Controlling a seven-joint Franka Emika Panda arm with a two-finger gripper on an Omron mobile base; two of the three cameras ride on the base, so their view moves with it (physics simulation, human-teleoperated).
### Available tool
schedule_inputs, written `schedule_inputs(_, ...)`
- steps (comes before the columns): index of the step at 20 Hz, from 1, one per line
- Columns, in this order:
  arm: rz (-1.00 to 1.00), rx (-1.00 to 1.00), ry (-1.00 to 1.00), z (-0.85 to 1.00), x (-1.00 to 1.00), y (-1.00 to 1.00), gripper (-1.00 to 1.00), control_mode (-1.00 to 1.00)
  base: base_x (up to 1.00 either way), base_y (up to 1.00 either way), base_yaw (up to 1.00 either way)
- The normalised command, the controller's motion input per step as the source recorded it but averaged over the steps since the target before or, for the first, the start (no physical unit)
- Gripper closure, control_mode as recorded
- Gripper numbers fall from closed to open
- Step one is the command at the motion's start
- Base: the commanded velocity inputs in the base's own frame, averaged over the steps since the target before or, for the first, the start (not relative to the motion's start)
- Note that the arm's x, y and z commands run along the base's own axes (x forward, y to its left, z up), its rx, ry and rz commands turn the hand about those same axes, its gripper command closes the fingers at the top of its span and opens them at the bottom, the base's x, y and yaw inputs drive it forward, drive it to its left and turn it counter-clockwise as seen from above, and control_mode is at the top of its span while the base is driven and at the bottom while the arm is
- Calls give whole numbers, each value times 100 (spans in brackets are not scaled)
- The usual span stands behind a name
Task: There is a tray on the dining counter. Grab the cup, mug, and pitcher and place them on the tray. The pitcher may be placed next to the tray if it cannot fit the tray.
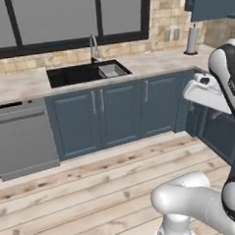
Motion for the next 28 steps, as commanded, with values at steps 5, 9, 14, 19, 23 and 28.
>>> schedule_inputs(5,0,0,0,0,0,0,-100,100,47,39,-46)
schedule_inputs(9,0,0,0,0,0,0,-100,100,54,33,-39)
schedule_inputs(14,0,0,0,0,0,0,-100,100,51,21,-40)
schedule_inputs(19,0,0,0,0,0,0,-100,100,33,25,-40)
schedule_inputs(23,0,0,0,0,0,0,-100,100,0,26,-38)
schedule_inputs(28,0,0,0,0,0,0,-100,100,24,44,-37)
